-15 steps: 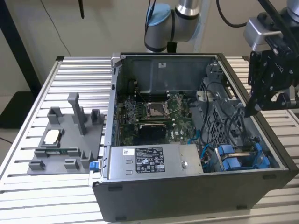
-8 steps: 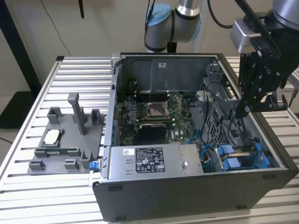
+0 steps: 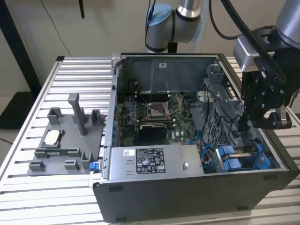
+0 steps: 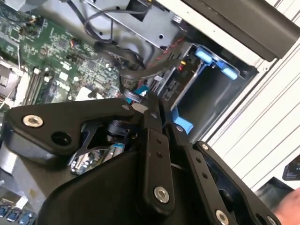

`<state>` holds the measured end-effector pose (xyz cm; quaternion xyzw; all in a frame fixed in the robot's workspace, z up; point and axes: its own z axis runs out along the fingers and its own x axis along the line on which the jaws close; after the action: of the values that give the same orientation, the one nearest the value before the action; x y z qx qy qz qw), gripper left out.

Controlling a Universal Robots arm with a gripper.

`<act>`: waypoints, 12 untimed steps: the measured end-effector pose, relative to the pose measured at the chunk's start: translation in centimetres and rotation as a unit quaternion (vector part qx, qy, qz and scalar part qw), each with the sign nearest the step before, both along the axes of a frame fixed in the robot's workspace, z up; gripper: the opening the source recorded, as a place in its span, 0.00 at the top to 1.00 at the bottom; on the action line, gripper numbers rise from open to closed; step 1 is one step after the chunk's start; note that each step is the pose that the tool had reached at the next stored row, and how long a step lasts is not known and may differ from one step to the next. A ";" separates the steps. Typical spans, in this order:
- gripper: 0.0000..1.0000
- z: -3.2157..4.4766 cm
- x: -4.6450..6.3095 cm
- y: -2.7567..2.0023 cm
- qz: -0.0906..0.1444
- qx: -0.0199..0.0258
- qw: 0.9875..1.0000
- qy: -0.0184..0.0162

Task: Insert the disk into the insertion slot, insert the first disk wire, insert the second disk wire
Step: 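Insert the second disk wire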

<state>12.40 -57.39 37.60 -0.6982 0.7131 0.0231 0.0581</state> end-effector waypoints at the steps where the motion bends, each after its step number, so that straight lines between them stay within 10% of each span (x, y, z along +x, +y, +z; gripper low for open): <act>1: 0.84 -0.17 0.0 -0.27 0.000 0.000 1.000 0.000; 12: 0.84 -1.73 0.8 -0.87 0.002 0.000 1.000 0.000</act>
<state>13.21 -58.26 35.87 -0.6995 0.7118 0.0233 0.0581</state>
